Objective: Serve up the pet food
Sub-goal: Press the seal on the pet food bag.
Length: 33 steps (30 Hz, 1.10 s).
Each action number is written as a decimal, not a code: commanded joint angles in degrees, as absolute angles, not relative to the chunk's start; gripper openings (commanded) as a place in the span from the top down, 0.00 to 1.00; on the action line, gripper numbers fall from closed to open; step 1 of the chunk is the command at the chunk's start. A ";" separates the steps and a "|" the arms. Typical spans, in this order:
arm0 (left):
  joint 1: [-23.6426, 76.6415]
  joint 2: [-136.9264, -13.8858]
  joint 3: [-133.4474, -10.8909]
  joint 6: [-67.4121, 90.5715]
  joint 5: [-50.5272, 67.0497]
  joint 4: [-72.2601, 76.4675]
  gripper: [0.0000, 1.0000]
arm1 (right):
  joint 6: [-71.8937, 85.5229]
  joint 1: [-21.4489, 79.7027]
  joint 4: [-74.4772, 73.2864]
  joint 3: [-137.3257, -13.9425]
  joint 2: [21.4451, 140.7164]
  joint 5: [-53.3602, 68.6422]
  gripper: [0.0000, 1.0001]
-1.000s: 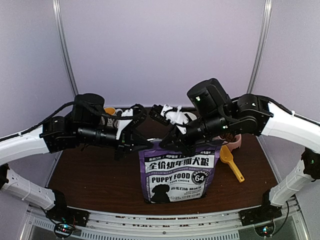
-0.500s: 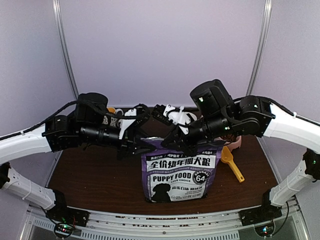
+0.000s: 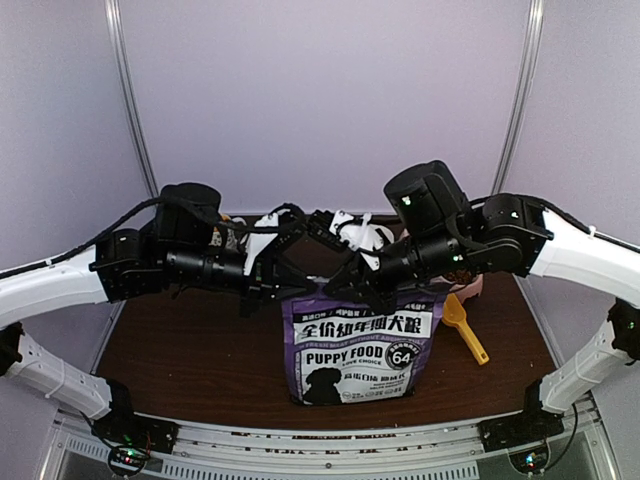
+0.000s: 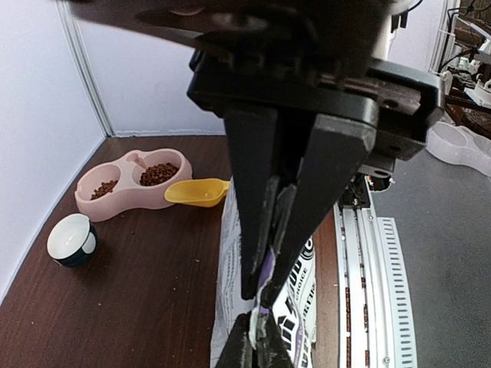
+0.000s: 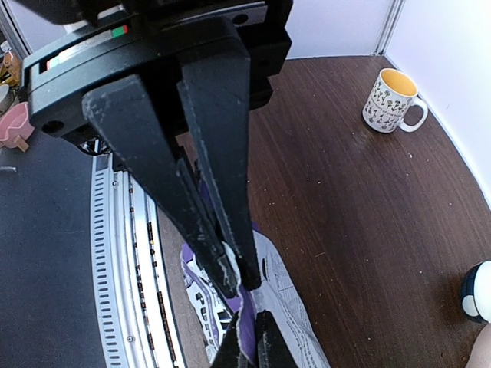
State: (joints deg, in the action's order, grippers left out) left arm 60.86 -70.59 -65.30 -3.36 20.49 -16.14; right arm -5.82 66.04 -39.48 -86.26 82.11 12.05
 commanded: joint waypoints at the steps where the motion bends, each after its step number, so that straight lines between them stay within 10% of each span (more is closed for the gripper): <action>1: 61.17 -71.19 -65.92 -2.58 22.24 -12.13 1.00 | -5.30 65.65 -38.66 -85.54 79.91 12.08 1.00; 26: 61.17 -69.31 -64.86 -4.23 19.31 -13.62 1.00 | -5.91 64.50 -43.20 -82.64 76.56 6.19 1.00; 33: 61.18 -71.71 -66.42 -4.77 18.87 -15.02 0.81 | -5.80 64.45 -41.60 -82.88 76.38 8.52 1.00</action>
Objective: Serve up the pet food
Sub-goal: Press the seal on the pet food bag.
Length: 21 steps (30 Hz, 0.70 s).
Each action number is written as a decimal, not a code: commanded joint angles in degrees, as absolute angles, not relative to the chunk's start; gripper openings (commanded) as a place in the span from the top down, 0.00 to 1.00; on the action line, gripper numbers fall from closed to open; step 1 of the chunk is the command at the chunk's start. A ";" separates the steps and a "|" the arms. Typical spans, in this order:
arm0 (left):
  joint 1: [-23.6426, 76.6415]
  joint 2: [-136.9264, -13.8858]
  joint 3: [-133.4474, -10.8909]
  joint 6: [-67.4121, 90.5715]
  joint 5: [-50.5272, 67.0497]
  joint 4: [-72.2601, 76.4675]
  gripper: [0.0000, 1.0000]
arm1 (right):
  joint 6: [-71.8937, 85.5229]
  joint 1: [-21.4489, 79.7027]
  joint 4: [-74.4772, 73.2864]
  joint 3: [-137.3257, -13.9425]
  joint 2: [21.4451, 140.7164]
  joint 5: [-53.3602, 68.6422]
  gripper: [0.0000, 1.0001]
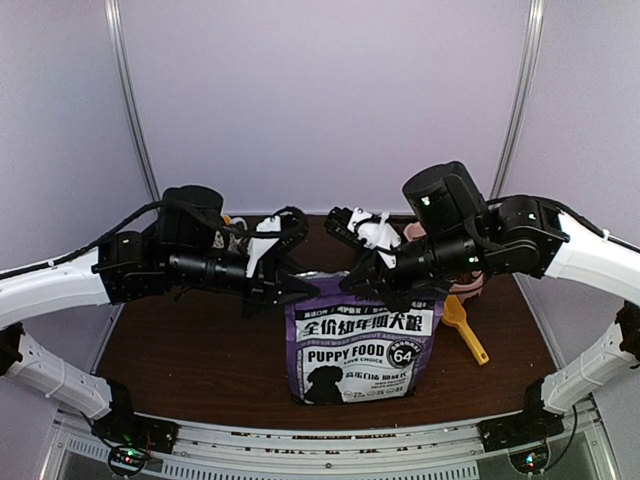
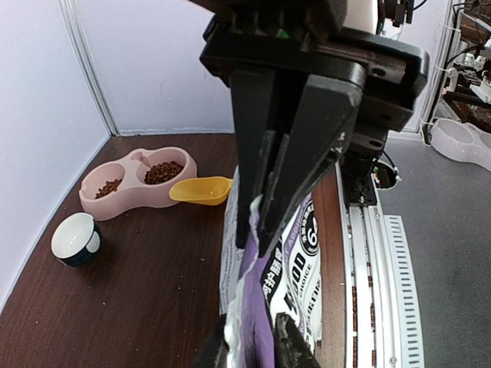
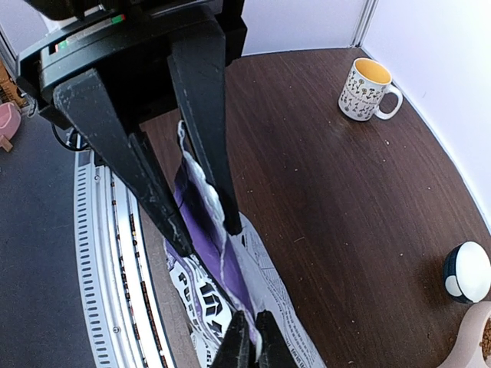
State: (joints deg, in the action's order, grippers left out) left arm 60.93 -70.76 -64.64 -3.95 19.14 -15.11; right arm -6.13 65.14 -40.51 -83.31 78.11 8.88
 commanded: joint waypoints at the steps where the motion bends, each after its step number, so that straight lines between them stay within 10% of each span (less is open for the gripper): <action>1: 61.17 -71.67 -66.44 -4.90 18.71 -15.02 0.83 | -5.87 64.48 -41.50 -82.88 76.38 8.62 1.00; 5: 61.17 -71.32 -66.13 -4.81 18.39 -14.45 1.00 | -5.94 64.56 -41.76 -82.56 76.52 8.62 1.00; 15: 61.17 -70.10 -64.96 -4.35 18.46 -13.36 1.00 | -5.44 63.98 -44.89 -79.01 73.68 4.34 0.90; 21: 61.17 -69.81 -64.79 -4.60 18.46 -13.62 1.00 | -5.49 63.57 -45.73 -77.96 72.95 3.52 1.00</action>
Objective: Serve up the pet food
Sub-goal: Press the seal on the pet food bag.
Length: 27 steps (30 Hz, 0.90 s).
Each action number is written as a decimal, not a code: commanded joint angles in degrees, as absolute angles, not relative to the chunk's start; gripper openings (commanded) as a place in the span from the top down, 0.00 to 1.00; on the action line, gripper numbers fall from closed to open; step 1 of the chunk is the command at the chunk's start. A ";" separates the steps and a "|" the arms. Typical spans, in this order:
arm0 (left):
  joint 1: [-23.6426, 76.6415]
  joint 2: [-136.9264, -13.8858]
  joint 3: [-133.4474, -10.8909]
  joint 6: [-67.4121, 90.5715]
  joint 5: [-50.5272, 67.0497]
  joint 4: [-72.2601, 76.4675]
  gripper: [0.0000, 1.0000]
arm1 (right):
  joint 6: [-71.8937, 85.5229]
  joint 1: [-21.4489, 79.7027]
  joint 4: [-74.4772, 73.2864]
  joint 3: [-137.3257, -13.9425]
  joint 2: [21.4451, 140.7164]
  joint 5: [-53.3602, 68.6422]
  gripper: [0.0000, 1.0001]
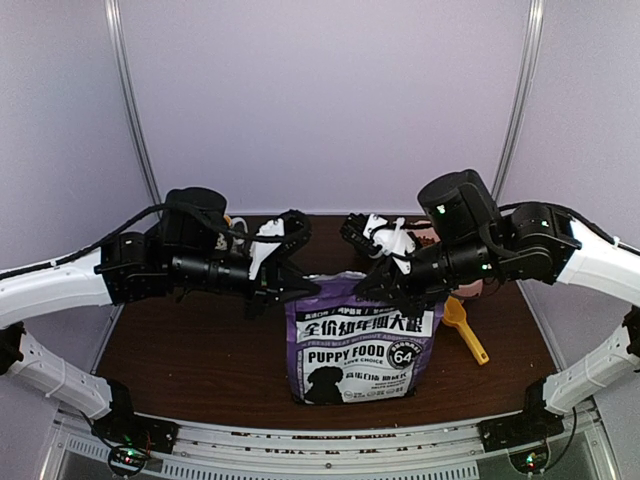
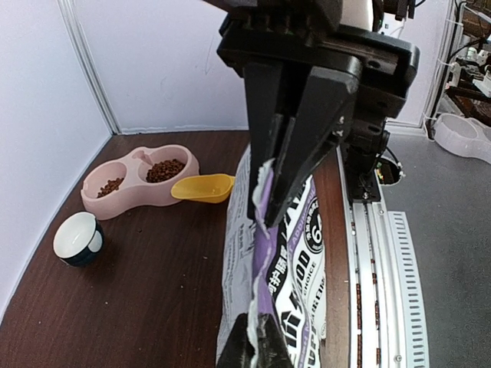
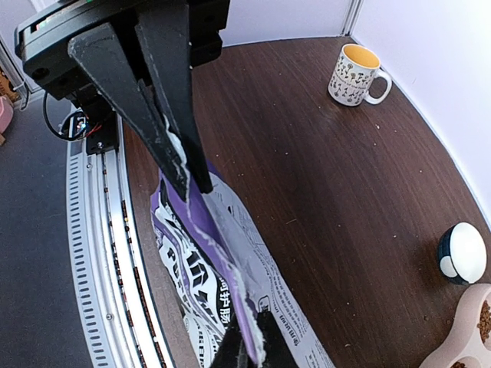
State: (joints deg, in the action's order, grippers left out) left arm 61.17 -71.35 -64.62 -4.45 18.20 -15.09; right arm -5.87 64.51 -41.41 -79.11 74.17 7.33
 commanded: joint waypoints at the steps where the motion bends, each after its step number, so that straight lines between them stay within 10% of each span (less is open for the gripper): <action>1: 61.17 -69.74 -64.73 -4.65 18.38 -13.64 1.00 | -5.46 63.57 -45.71 -77.96 72.95 3.30 1.00; 10: 61.17 -68.66 -64.43 -4.56 18.36 -13.40 1.00 | -6.14 63.46 -47.84 -77.81 73.33 -1.67 0.90; 27: 61.17 -65.06 -64.55 -6.16 15.69 -15.99 1.00 | -6.01 61.19 -48.73 -75.85 71.34 -6.91 1.00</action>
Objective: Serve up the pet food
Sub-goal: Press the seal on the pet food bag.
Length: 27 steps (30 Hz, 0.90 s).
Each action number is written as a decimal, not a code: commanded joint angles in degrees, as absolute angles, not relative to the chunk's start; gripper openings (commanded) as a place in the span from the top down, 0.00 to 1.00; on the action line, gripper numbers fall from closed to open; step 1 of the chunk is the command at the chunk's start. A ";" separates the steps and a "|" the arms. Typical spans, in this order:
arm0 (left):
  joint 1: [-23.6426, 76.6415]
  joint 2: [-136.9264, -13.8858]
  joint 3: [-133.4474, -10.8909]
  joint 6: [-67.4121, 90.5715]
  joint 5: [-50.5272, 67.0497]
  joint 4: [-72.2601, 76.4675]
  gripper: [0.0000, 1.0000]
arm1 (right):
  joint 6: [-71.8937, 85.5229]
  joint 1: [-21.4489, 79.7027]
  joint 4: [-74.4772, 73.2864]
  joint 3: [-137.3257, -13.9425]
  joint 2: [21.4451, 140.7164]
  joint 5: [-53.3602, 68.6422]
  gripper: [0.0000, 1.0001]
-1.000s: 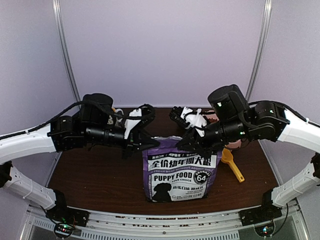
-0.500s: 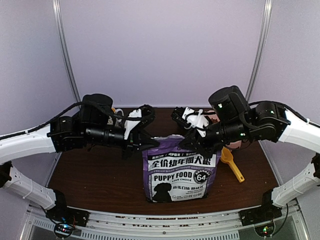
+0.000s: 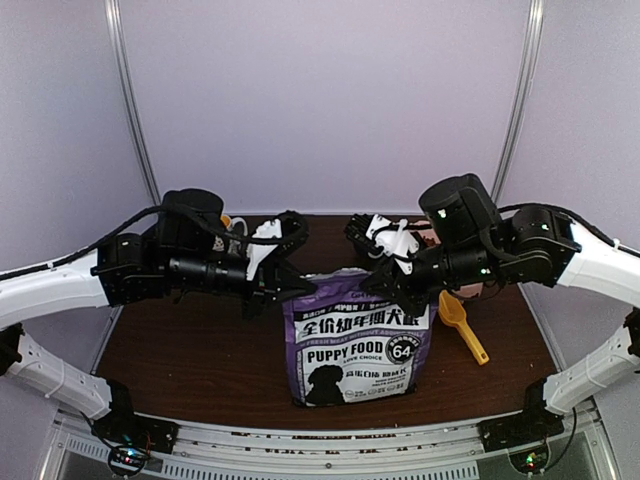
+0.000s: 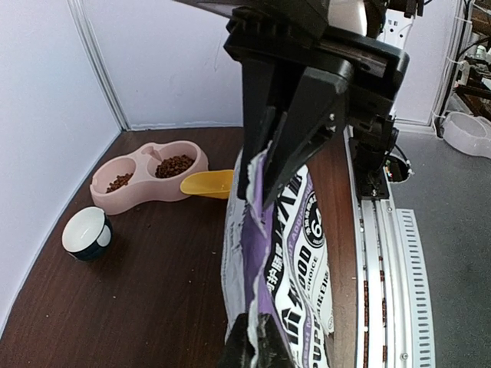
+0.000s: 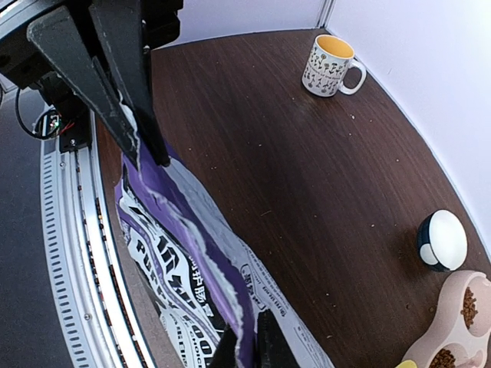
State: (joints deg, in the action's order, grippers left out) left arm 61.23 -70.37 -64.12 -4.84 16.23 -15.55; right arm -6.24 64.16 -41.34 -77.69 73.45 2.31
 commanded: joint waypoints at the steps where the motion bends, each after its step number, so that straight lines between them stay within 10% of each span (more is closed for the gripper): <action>1: 61.11 -64.72 -64.52 -6.30 15.34 -16.33 1.00 | -6.06 61.17 -48.66 -75.59 71.10 -6.75 1.00; 27: 60.47 -60.47 -63.12 -7.51 12.27 -18.52 1.00 | -5.21 59.85 -50.35 -74.55 69.43 -12.83 0.92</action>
State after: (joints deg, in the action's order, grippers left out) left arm 61.32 -65.54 -62.22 -7.01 12.27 -19.18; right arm -6.70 62.81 -40.71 -75.79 71.90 -0.27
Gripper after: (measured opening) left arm 0.006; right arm 0.115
